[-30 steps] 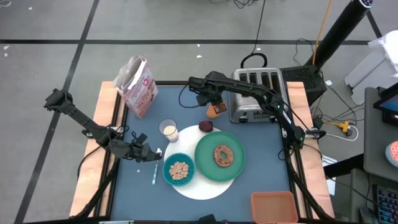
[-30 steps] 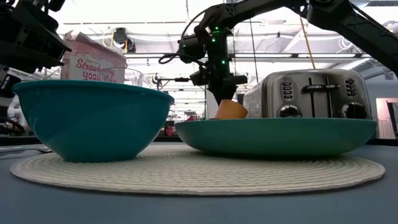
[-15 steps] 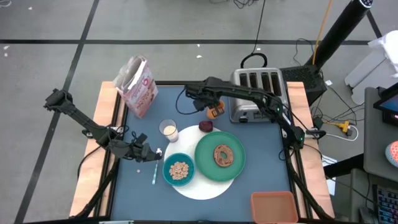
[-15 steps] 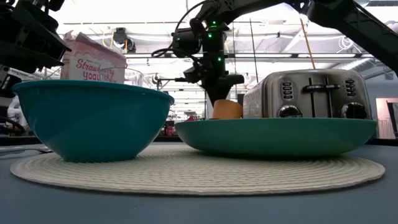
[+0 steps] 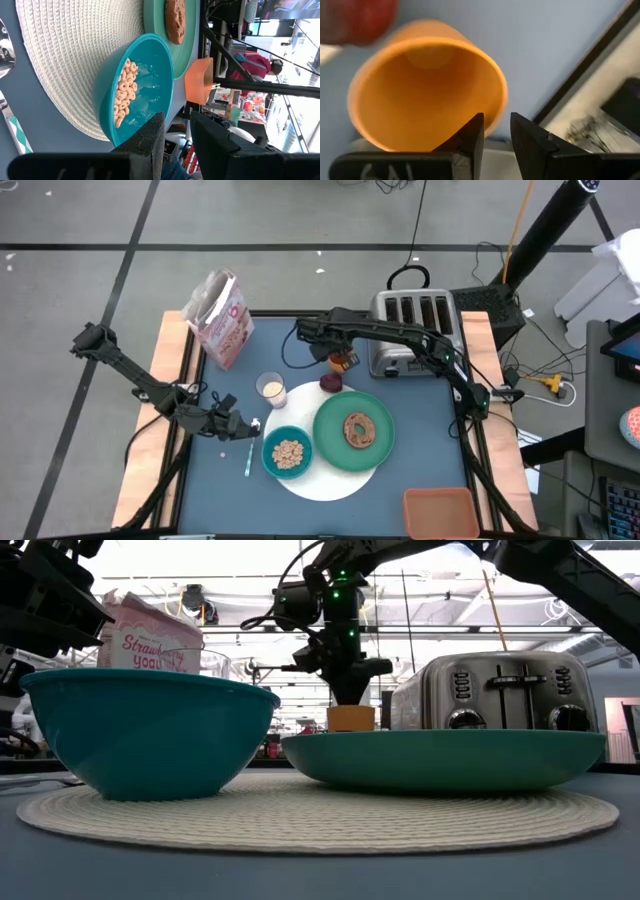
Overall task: Arrange a breakfast setting
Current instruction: Adjust the orange cup, then return to Home Position
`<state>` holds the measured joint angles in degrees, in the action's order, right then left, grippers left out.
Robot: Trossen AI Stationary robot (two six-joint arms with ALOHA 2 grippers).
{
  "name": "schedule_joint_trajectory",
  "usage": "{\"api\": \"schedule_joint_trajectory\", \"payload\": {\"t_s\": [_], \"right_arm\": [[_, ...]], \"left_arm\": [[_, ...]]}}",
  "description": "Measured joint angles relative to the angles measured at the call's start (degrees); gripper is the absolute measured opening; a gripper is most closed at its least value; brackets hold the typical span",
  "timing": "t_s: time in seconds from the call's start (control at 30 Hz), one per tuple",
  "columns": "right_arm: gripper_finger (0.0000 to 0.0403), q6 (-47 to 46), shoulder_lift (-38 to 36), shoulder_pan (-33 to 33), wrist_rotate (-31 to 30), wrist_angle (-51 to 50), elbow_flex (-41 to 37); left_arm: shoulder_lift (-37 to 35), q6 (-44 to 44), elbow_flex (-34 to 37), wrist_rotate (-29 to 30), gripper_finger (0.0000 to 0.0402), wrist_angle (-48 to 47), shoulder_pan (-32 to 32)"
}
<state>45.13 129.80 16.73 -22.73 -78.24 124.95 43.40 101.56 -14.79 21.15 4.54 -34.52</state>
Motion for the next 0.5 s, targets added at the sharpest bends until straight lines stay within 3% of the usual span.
{"api": "schedule_joint_trajectory", "payload": {"t_s": [0.1, 0.5], "right_arm": [[0.0089, 0.1, -0.3, 0.0, -3.1, 0.0, 0.0], [0.0089, 0.1, -7.9, -0.5, -2.6, 0.5, -0.1]], "left_arm": [[0.0, 0.0, 0.0, 0.0, 0.0099, 0.0, 0.0], [0.0, -0.2, 0.0, 0.0, 0.0099, 0.0, 0.0]]}}
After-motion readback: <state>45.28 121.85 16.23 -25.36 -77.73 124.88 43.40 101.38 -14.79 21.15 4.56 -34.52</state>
